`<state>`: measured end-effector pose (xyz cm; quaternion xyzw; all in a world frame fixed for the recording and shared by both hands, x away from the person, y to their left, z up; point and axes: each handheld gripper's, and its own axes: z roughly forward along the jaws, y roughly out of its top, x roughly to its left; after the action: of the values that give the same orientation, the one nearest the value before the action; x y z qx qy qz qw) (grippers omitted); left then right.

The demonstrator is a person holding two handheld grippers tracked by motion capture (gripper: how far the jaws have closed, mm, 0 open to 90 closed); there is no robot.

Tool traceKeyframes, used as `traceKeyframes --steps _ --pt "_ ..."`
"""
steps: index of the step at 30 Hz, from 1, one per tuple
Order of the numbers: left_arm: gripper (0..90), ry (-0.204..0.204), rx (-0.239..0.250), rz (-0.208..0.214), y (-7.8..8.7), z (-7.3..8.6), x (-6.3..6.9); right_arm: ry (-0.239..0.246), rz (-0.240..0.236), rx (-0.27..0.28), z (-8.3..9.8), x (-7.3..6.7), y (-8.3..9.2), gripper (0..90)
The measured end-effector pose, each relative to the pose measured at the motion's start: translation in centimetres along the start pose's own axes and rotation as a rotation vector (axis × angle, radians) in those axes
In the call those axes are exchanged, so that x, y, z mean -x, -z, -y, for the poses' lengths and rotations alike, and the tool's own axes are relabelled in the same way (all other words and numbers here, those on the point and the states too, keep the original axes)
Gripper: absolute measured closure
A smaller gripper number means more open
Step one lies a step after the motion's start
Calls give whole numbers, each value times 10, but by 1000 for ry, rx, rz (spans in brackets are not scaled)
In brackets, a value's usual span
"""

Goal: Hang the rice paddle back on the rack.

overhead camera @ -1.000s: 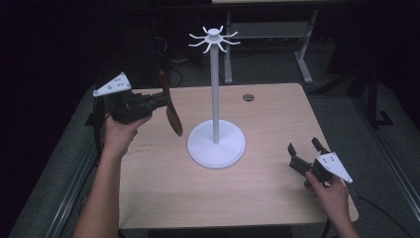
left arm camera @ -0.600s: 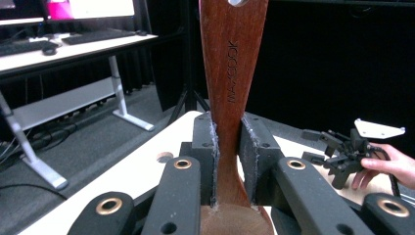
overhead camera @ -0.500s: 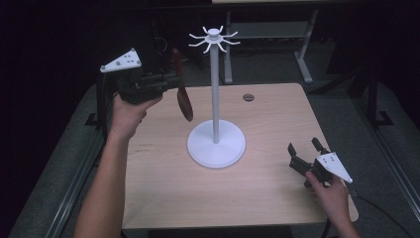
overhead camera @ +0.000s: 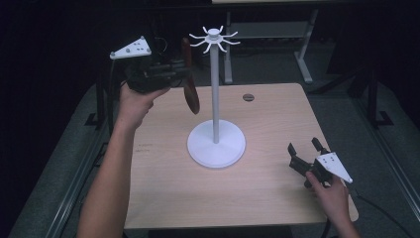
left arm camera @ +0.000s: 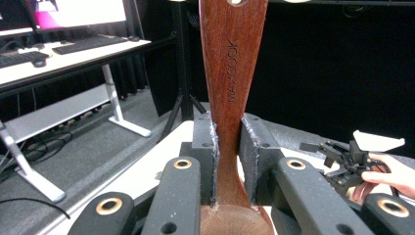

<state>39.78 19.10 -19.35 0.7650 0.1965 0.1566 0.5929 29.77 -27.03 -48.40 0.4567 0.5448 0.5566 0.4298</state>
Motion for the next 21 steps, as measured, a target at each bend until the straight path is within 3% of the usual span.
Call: traceKeyframes --steps 15,21 --pt "773 2 -18 26 -21 -2 1 -2 -3 0 0 0 0 130" --pt "718 -2 -41 3 -19 -1 1 -2 -3 0 0 0 0 130"
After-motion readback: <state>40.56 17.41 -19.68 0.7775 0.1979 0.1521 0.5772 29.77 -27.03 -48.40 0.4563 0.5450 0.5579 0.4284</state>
